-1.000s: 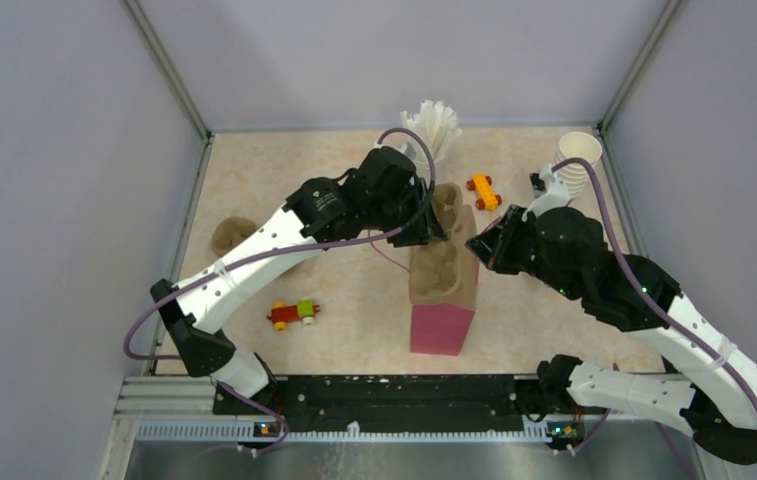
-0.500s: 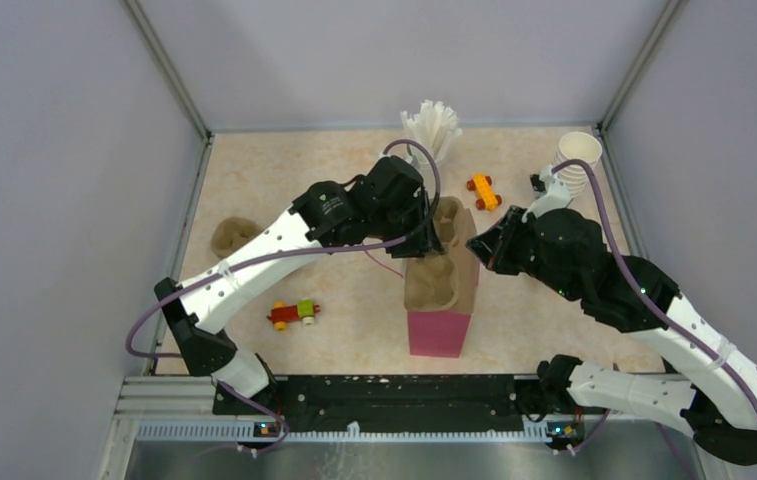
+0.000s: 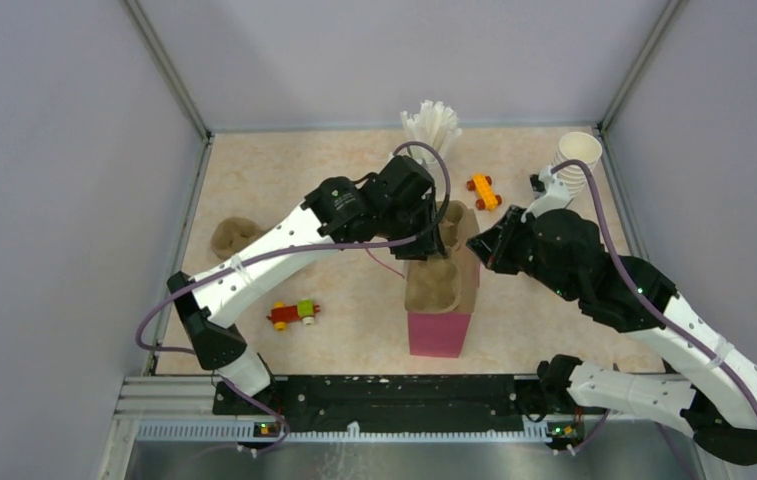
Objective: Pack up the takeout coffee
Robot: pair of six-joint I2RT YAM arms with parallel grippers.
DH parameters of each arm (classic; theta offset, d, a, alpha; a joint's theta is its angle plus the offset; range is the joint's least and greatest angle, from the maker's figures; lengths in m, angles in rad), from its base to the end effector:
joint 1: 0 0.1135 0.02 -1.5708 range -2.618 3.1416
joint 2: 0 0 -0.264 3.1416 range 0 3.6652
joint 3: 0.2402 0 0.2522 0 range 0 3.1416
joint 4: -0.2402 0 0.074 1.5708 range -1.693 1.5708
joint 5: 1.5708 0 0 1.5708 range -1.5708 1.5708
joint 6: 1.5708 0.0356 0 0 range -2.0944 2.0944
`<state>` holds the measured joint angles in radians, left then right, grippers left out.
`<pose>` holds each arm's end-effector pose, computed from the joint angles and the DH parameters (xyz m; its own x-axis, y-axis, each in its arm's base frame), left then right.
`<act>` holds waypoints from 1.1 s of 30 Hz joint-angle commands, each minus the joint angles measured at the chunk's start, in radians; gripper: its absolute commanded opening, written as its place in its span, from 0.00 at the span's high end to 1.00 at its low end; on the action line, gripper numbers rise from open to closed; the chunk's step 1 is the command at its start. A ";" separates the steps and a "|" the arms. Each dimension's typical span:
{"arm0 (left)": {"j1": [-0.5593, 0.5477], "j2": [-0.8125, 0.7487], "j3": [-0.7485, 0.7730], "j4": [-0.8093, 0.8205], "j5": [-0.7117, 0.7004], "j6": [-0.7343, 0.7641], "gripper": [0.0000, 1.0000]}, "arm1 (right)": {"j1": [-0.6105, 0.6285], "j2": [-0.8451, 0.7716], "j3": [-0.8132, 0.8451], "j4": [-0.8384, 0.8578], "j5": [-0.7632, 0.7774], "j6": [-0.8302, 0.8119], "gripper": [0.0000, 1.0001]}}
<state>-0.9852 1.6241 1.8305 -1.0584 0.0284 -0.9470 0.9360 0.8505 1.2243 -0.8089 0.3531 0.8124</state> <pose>0.1836 -0.2787 0.4036 -0.9275 -0.0694 -0.3673 0.1550 0.8227 -0.5470 0.0985 0.1130 0.4120 -0.5854 0.3538 -0.7295 -0.2103 0.8027 0.5581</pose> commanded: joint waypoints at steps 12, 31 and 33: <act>-0.018 -0.041 0.030 -0.040 0.019 -0.022 0.86 | 0.011 -0.011 -0.011 -0.009 0.050 -0.009 1.00; -0.031 0.022 -0.020 -0.016 0.023 0.038 0.86 | 0.011 -0.020 -0.030 -0.008 0.043 0.001 1.00; -0.037 0.038 -0.006 -0.013 0.031 0.026 0.86 | 0.011 -0.021 -0.034 -0.003 0.040 0.003 1.00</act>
<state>-1.0065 1.6302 1.8217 -1.0851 0.0372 -0.9279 0.9360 0.8433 1.2026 -0.8120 0.3843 0.8143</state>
